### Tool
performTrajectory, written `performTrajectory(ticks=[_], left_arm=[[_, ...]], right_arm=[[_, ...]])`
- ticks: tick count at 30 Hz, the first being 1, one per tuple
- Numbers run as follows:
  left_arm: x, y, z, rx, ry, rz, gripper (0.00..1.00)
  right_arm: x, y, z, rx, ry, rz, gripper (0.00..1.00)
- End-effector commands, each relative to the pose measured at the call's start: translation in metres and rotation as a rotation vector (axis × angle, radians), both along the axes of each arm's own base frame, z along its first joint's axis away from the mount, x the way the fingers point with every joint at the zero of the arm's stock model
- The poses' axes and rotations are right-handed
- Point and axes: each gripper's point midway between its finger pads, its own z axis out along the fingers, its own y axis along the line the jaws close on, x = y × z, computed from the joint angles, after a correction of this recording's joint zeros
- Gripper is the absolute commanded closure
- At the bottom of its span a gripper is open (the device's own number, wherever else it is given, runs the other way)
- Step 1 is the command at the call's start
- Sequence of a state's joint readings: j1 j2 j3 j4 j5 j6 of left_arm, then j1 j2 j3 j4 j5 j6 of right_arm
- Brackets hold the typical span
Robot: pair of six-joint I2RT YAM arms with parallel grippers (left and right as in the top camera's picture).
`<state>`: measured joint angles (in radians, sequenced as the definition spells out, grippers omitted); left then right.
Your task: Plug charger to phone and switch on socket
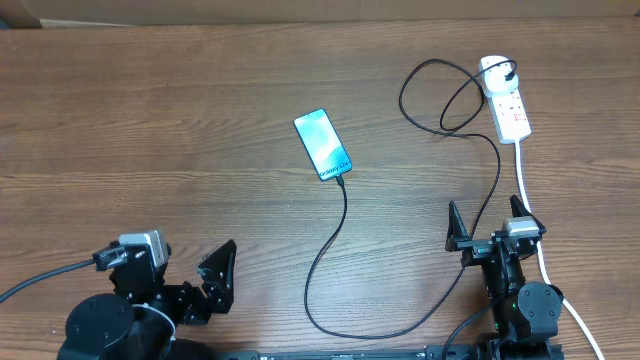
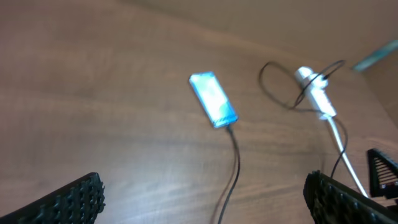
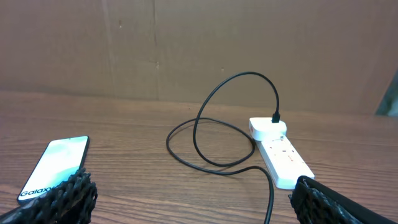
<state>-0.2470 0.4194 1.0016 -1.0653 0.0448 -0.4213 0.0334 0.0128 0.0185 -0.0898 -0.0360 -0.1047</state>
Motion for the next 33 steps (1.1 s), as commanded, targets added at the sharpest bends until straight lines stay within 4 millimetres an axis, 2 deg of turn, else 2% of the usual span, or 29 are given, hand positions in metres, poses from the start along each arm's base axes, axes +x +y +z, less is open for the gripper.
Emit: performTrajectory(ticks=[1, 8, 13, 22, 33], left_arm=[[0.006, -0.006, 0.004, 0.118, -0.103, -0.097, 0.0], [0.033, -0.008, 0.005, 0.156, -0.33, -0.101, 0.0], [0.048, -0.003, -0.007, 0.172, -0.447, -0.066, 0.0], [0.061, 0.004, -0.038, 0.174, -0.533, -0.024, 0.0], [0.067, 0.012, -0.055, 0.181, -0.626, 0.014, 0.0]], right_arm=[[0.0, -0.001, -0.001, 0.006, -0.004, -0.008, 0.0], [0.0, -0.001, -0.001, 0.006, -0.004, -0.008, 0.0], [0.0, -0.001, -0.001, 0.006, -0.004, -0.008, 0.0], [0.0, -0.001, -0.001, 0.006, -0.004, -0.008, 0.0], [0.0, -0.001, -0.001, 0.006, -0.004, -0.008, 0.0]])
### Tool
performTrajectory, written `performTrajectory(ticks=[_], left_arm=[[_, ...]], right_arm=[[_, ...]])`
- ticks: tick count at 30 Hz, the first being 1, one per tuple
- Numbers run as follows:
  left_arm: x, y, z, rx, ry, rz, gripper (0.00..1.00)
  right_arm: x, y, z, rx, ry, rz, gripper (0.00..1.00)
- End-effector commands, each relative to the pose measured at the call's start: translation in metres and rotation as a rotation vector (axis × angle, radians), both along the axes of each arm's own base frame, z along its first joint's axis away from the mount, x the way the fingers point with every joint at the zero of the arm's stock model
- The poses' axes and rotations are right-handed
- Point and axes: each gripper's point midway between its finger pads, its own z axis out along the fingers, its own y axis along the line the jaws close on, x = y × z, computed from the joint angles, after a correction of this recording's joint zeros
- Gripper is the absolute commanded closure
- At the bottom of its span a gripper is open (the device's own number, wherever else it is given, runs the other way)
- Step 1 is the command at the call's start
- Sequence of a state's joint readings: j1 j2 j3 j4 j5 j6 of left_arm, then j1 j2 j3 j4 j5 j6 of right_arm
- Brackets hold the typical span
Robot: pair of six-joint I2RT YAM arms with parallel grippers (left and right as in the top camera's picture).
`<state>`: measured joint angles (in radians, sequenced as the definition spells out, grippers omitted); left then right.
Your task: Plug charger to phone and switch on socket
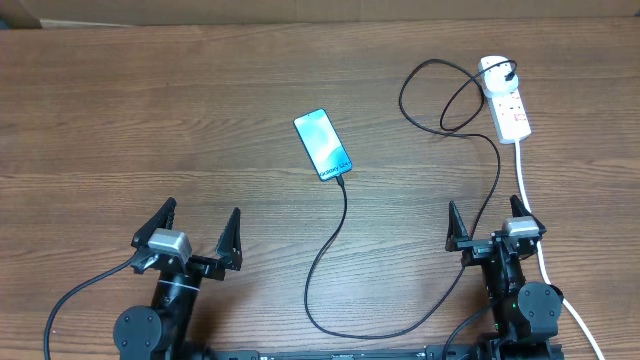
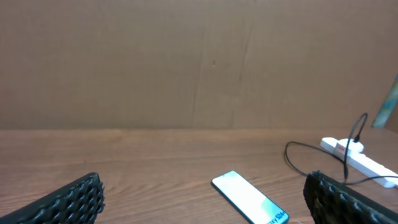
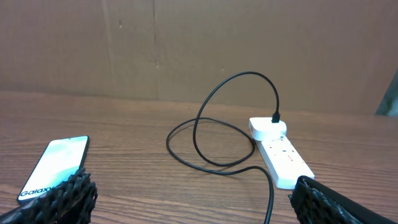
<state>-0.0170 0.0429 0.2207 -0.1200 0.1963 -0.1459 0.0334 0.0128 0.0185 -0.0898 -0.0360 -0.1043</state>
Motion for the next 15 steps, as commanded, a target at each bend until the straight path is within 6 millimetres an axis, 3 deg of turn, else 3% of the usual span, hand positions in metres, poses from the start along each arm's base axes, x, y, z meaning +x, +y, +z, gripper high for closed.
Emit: performTrajectory(ticks=[1, 15], left_arm=[[0.001, 0.001, -0.005, 0.019, -0.042, 0.003, 0.0], [0.014, 0.009, -0.033, -0.044, -0.075, 0.048, 0.0]], right_arm=[[0.0, -0.001, -0.001, 0.006, -0.004, -0.009, 0.0], [0.0, -0.001, -0.001, 0.006, -0.004, -0.008, 0.0]])
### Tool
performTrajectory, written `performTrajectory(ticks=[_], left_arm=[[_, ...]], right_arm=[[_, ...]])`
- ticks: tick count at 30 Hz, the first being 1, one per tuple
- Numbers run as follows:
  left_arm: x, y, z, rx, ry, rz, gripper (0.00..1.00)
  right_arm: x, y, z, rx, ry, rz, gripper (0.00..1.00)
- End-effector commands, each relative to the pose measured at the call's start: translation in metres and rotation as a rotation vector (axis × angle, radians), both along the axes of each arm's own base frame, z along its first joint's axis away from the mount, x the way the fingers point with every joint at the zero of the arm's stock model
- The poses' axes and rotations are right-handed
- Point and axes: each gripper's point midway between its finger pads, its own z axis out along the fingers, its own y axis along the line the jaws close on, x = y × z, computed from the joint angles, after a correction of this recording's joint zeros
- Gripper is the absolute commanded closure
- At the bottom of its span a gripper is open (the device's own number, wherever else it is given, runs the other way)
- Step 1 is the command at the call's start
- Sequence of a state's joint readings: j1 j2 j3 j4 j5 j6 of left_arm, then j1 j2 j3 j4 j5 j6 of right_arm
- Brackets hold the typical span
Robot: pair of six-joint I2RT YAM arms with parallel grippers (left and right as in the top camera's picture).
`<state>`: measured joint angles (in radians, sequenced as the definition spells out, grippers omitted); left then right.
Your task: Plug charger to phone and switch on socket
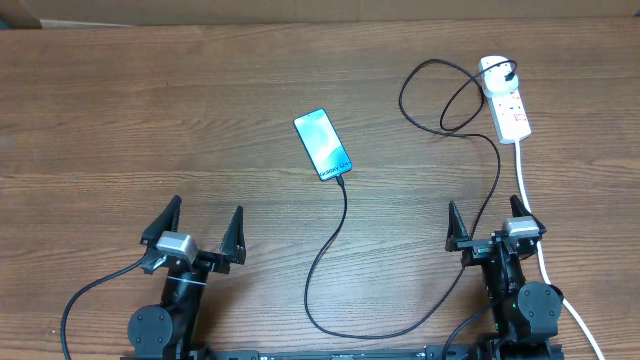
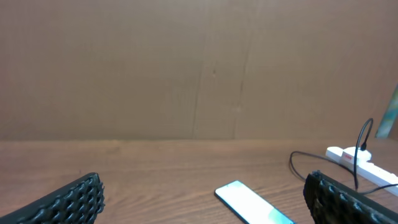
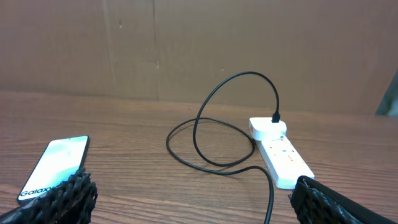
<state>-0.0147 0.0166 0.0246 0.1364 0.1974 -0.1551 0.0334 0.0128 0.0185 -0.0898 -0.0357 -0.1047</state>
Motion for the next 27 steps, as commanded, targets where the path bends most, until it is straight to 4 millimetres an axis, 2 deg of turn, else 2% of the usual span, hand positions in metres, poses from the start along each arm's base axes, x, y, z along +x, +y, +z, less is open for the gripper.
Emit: performTrajectory(ticks=[1, 9, 15, 27], left_arm=[[0.003, 0.012, -0.007, -0.043, 0.015, 0.062, 0.0], [0.005, 0.038, -0.015, -0.062, 0.045, 0.212, 0.0], [0.006, 0.05, -0.057, -0.053, 0.215, 0.286, 0.0], [0.006, 0.05, -0.058, 0.089, 0.208, 0.294, 0.01]], right_arm=[[0.0, -0.001, -0.001, 0.006, -0.004, -0.007, 0.0], [0.0, -0.001, -0.001, 0.006, -0.004, -0.007, 0.0], [0.0, -0.001, -0.001, 0.006, -0.004, -0.007, 0.0], [0.0, -0.001, -0.001, 0.006, -0.004, -0.007, 0.0]])
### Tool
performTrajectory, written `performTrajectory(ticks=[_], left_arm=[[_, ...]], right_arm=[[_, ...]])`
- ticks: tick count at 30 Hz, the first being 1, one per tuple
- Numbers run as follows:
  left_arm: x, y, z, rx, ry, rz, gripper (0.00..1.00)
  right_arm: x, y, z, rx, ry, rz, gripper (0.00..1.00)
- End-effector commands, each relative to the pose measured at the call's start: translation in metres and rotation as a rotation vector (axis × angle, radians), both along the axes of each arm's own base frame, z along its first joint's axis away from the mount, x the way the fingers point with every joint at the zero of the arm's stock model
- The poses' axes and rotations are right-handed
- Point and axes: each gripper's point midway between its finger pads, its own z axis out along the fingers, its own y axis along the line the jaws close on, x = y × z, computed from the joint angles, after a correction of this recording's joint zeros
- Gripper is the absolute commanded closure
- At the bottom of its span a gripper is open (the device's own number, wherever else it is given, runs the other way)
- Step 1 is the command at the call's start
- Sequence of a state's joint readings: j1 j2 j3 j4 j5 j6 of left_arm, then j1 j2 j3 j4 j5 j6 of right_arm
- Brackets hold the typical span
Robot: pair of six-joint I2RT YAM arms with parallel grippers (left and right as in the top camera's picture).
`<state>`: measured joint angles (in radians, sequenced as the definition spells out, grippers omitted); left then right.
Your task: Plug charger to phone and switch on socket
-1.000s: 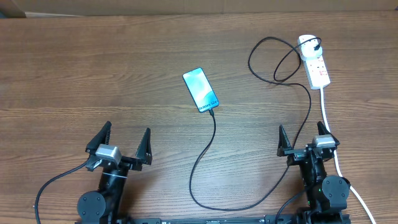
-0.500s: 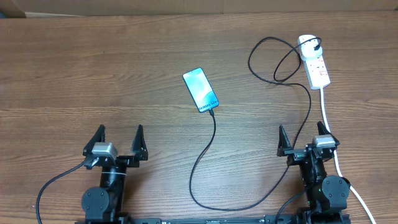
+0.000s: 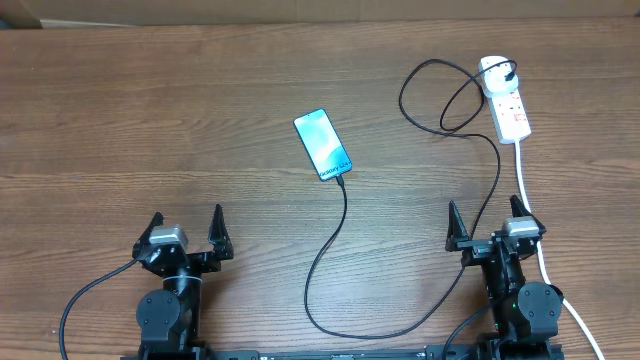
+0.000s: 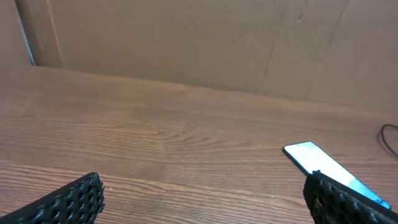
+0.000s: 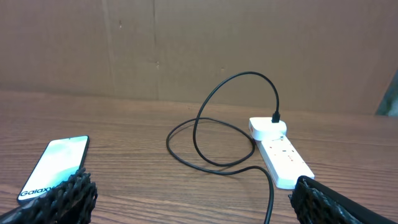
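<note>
A phone (image 3: 323, 145) with a lit screen lies mid-table, and the black charger cable (image 3: 335, 250) runs into its near end. The cable loops round to a plug in the white power strip (image 3: 505, 98) at the far right. The phone (image 5: 53, 162) and strip (image 5: 280, 153) also show in the right wrist view; the phone (image 4: 323, 163) shows in the left wrist view. My left gripper (image 3: 185, 228) stands open at the near left edge, empty. My right gripper (image 3: 483, 222) stands open at the near right, empty, beside the cable.
The strip's white lead (image 3: 530, 215) runs down the right side past my right arm. A brown cardboard wall (image 5: 199, 43) backs the wooden table (image 3: 150, 120).
My left arm has shifted slightly left and turned, so its camera now looks lower across the table with the phone at the right. The right arm has not moved.
My left gripper first sat tilted near the front left edge, its camera looking down at the phone and strip. It then stood upright facing the back wall, and now sits a little further left. The phone, cable, strip and right arm kept their places.
</note>
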<state>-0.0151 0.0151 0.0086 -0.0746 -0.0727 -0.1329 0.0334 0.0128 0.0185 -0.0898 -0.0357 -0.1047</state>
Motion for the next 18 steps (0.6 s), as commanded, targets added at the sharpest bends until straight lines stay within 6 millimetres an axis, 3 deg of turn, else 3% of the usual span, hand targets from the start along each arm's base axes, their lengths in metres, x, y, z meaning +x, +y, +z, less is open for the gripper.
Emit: performTrajectory(ticks=[1, 18], left_arm=[[-0.0005, 0.0024, 0.0008, 0.097, -0.002, 0.003, 0.0], [-0.0003, -0.001, 0.0011, 0.124, -0.002, -0.019, 0.0]], right_arm=[[0.0001, -0.0009, -0.0015, 0.006, -0.004, -0.007, 0.0], [0.0001, -0.0009, -0.0015, 0.006, -0.004, -0.008, 0.0]])
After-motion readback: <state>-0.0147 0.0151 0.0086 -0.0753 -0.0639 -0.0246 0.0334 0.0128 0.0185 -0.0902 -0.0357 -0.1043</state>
